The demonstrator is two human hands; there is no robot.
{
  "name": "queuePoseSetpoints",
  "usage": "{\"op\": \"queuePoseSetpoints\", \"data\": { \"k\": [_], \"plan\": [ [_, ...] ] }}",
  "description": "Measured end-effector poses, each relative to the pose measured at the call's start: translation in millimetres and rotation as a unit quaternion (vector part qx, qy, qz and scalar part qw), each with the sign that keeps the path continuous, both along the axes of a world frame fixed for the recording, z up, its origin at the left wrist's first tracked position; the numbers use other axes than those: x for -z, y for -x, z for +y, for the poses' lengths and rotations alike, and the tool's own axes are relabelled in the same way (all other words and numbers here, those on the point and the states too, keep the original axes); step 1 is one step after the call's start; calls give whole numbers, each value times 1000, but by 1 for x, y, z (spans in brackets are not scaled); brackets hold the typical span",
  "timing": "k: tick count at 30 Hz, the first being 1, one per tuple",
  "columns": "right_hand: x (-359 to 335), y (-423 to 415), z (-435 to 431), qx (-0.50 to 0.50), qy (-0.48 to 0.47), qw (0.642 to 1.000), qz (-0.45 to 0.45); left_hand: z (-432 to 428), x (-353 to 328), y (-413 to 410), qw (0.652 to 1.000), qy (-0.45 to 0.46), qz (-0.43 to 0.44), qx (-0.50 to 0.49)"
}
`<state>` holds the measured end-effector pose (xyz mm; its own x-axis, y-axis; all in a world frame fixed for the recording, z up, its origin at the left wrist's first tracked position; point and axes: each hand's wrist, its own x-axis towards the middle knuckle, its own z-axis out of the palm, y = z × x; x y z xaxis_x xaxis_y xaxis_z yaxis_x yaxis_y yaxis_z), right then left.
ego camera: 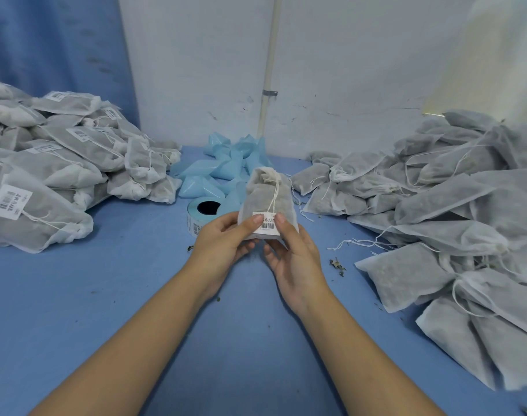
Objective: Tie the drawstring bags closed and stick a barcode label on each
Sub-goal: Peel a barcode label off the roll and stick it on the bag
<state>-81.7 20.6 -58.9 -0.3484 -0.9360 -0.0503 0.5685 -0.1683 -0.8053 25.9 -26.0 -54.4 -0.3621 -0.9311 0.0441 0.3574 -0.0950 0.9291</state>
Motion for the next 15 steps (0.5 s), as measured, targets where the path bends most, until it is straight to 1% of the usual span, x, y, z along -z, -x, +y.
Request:
{"op": "queuePoseSetpoints", "data": {
  "k": [3,7,9,11,14,15],
  "plan": [
    [0,0,0,0,11,1000,-13,0,-2,-2,998,-30,51,32],
    [0,-1,0,-5,32,999,-40,0,-2,-3,995,-37,73,52],
    [0,-1,0,-2,31,999,-39,1,-3,-3,996,-38,69,51],
    [1,0,-1,4,23,999,-31,1,-4,-4,999,-15,17,32],
    [2,2,-1,7,4,1000,-10,2,-2,-6,993,42,-110,2],
    [2,2,-1,6,-4,1000,-2,2,-2,-5,992,42,-118,-2]
  ]
}}
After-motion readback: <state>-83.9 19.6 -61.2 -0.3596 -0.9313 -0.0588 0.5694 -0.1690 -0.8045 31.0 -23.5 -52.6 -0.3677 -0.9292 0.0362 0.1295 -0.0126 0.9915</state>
